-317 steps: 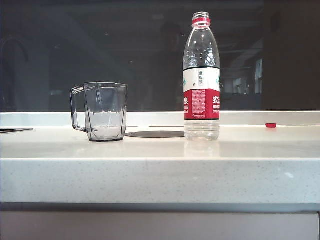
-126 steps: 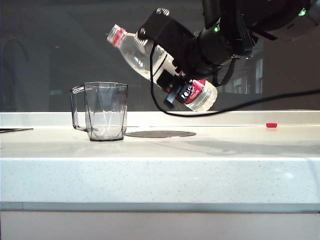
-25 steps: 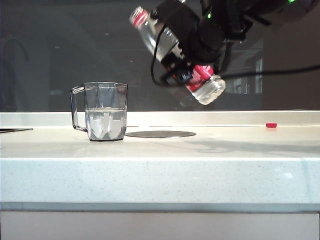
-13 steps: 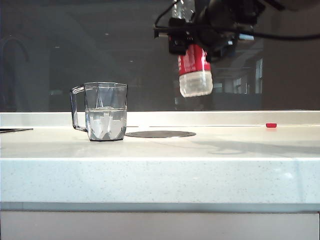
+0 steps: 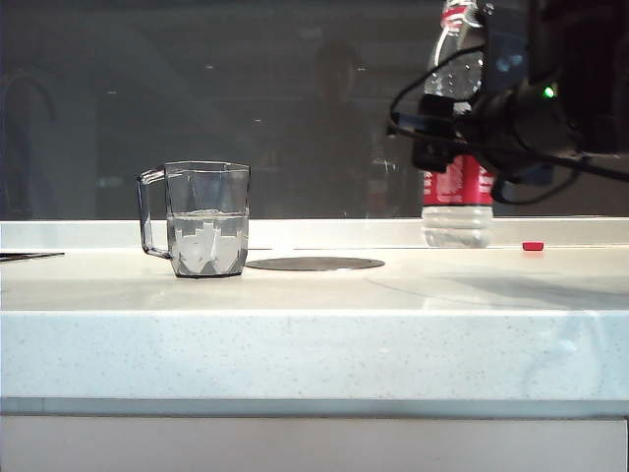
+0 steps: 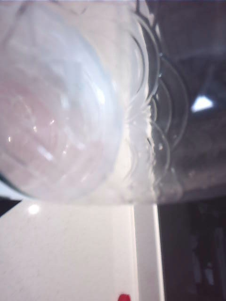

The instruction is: Pick up the mineral water bottle on the table and pour water into the mug until it's half full.

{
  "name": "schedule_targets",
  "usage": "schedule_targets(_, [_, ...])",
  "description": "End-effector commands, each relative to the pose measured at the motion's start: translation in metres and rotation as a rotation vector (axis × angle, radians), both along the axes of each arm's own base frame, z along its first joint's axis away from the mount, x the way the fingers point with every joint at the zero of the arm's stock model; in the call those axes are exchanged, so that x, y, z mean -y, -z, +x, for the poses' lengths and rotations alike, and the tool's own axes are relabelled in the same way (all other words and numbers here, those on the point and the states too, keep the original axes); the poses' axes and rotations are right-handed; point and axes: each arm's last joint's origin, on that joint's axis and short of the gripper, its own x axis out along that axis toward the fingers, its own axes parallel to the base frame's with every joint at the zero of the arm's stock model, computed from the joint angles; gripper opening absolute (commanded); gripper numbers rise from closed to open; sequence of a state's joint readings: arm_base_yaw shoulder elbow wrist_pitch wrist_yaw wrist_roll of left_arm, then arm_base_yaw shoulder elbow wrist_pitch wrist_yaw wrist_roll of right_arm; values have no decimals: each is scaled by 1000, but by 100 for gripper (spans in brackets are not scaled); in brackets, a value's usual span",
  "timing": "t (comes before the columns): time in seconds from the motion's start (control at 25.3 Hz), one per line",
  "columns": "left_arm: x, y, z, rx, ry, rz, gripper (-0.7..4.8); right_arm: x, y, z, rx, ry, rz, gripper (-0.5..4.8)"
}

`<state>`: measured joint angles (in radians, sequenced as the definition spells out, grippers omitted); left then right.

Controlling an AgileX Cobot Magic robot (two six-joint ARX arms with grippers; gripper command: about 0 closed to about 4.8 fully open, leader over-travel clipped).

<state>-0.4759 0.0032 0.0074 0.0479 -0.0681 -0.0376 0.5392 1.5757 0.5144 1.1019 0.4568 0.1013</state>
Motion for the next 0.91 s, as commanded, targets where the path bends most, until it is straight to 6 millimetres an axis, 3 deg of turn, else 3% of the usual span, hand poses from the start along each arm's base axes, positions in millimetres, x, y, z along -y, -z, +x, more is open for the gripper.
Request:
schedule_targets(0.04, [0, -2, 0, 14, -1, -3, -4, 6, -3, 1, 40, 12, 25, 278])
schedule_targets(0.67, [0, -2, 0, 14, -1, -3, -4, 4, 19, 8, 24, -7, 3, 286])
schedule_targets(0.71, [0, -2, 0, 14, -1, -3, -4, 4, 21, 8, 10, -7, -5, 319])
schedule_targets(0.91, [0, -2, 0, 14, -1, -3, -4, 4, 28, 8, -59, -11, -43, 362])
